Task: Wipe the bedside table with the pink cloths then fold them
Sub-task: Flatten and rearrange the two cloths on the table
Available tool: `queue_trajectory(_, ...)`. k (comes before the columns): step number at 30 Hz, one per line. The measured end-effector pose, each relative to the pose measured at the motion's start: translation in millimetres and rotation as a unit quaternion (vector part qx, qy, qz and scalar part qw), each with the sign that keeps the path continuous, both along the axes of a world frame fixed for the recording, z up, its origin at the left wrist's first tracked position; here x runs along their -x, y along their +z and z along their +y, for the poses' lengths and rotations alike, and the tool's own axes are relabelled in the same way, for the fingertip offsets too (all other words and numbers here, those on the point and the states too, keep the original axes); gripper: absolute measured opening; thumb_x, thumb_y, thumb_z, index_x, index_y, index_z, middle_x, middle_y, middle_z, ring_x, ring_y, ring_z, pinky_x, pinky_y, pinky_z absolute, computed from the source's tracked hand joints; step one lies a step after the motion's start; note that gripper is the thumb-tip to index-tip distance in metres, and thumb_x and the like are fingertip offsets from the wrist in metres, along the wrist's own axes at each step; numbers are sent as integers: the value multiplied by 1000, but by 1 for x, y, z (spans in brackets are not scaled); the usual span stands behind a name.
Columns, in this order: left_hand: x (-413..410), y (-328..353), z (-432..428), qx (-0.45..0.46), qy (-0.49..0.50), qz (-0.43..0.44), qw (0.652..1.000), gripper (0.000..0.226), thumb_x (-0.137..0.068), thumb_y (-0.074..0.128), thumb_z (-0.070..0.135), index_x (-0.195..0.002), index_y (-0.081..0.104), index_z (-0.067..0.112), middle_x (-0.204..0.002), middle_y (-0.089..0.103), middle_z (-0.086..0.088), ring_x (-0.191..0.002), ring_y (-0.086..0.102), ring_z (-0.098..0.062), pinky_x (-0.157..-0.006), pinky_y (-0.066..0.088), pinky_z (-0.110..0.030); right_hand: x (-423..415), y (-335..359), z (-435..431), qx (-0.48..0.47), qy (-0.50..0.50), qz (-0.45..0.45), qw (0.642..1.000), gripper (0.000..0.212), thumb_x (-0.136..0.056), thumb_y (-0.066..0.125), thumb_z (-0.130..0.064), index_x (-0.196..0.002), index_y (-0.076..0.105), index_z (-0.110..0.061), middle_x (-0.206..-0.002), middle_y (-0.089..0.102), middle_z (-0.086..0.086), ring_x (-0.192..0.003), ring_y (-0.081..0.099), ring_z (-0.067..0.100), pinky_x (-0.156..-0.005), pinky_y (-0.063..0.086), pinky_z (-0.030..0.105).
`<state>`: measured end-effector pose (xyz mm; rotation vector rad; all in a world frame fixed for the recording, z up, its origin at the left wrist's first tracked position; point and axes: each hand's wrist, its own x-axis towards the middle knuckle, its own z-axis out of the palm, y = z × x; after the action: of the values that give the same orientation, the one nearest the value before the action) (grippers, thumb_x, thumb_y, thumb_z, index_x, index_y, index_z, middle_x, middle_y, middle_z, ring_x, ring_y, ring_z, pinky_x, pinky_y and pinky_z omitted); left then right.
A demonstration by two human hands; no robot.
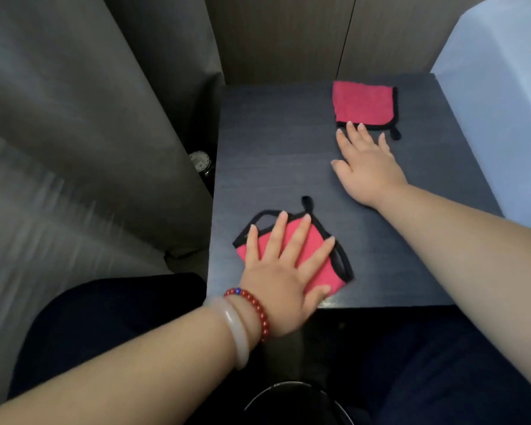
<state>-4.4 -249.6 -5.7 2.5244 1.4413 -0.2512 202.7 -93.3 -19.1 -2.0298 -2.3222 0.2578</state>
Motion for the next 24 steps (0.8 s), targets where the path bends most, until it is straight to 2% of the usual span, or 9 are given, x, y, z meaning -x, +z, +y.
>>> queue_trajectory(4, 11, 0, 15, 6, -41, 13, 999, 67, -88, 16, 70, -145, -15, 52, -159, -24, 5, -143, -28, -29, -109, -11, -66, 0, -1, 2, -5, -5, -15, 1000, 62, -98, 24, -45, -153, 10, -18, -161, 3, 3, -148, 0, 18, -120, -1, 45)
queue_trajectory(9, 1, 3, 75, 51, 95, 33, 994, 66, -91, 18, 69, -144, -16, 52, -156, -30, 5, -141, -30, -30, -108, -11, -67, -1, -2, -1, -5, -7, -6, 1000, 62, -99, 24, -43, -153, 10, -17, -161, 3, 4, -148, 0, 18, -120, -1, 44)
queue_trajectory(11, -3, 0, 45, 28, 62, 31, 997, 65, -93, 18, 66, -146, -15, 49, -157, -30, 2, -141, -30, -33, -107, -9, -69, -1, -3, -2, -3, -6, -6, 1000, 62, -99, 25, -43, -153, 10, -17, -161, 3, 4, -148, 0, 18, -120, 0, 43)
queue_trajectory(14, 5, -5, -17, -27, -52, -23, 998, 65, -91, 22, 65, -150, 0, 46, -162, -12, -2, -145, -17, -37, -106, -3, -72, -1, -3, -2, -8, -8, -6, 1000, 62, -98, 25, -43, -153, 10, -17, -161, 4, 3, -148, 0, 17, -120, 0, 43)
queue_trajectory(16, 18, -6, -6, -10, -88, -20, 996, 65, -89, 18, 69, -148, 0, 50, -162, -11, 2, -145, -18, -33, -108, -7, -70, -1, -3, 0, -14, -9, -4, 1000, 62, -98, 25, -43, -153, 11, -17, -161, 4, 3, -148, 1, 17, -120, 1, 43)
queue_trajectory(18, 22, -3, 40, 2, -49, 12, 999, 64, -89, 14, 70, -145, -10, 53, -159, -21, 7, -144, -25, -28, -109, -10, -66, -1, -3, 3, -13, -8, -6, 1000, 62, -98, 25, -44, -153, 11, -18, -161, 4, 3, -148, 1, 17, -120, 1, 42)
queue_trajectory(21, 16, 3, 102, 34, 90, 35, 995, 62, -93, 19, 67, -144, -12, 54, -158, -26, 7, -143, -26, -28, -110, -9, -65, -1, -3, 3, -13, -8, -8, 1000, 62, -98, 26, -43, -153, 10, -18, -161, 4, 2, -148, 0, 17, -120, 1, 42)
queue_trajectory(22, 13, 2, 103, 38, 104, 35, 993, 62, -93, 18, 67, -145, -12, 53, -158, -27, 6, -143, -26, -29, -110, -10, -66, -1, -4, 2, -13, -8, -7, 1000, 61, -98, 26, -43, -153, 11, -18, -161, 4, 2, -148, 1, 17, -120, 1, 42)
queue_trajectory(24, 8, -2, 73, 13, 58, 33, 998, 62, -92, 14, 66, -146, -12, 51, -158, -26, 2, -142, -27, -32, -108, -8, -68, -2, -5, 2, -14, -6, -6, 1000, 61, -98, 26, -43, -153, 11, -18, -161, 4, 2, -148, 1, 17, -120, 1, 42)
